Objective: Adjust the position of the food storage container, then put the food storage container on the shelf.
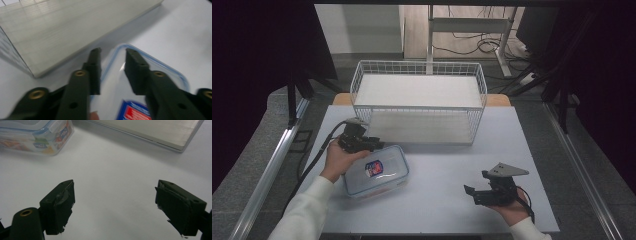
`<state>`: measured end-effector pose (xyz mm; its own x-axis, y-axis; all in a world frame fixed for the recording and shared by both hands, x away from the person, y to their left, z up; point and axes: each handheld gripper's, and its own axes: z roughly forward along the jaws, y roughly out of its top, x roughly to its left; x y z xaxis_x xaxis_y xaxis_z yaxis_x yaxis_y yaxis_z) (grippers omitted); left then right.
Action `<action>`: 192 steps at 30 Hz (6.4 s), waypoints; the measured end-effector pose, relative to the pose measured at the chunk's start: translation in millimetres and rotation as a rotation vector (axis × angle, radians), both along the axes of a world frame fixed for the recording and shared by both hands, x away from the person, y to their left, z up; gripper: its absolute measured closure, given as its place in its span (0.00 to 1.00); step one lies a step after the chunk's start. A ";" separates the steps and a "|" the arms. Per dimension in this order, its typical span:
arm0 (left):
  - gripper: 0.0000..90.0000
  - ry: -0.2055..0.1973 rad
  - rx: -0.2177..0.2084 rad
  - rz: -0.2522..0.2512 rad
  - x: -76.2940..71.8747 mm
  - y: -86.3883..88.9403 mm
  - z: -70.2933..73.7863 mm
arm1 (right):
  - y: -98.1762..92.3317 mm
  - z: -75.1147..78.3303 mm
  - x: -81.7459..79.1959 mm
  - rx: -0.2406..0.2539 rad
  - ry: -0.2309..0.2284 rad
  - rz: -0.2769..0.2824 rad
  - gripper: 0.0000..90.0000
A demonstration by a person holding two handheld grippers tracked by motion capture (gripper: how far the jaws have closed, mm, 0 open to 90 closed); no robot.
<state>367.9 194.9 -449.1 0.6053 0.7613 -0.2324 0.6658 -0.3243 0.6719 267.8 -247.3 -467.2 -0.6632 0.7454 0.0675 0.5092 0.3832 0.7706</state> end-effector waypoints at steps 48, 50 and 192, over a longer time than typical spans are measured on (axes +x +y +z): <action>1.00 0.046 0.190 -0.133 -6.3 -17.2 3.7 | -5.9 -3.1 1.5 -0.016 -0.004 -0.041 0.18; 1.00 0.044 0.168 -0.073 -16.3 4.5 6.9 | -6.2 -3.3 1.0 -0.017 -0.003 -0.041 0.18; 0.21 0.311 -0.421 -0.026 -72.9 -9.5 -72.0 | 19.2 -10.8 8.4 0.200 0.168 0.093 0.15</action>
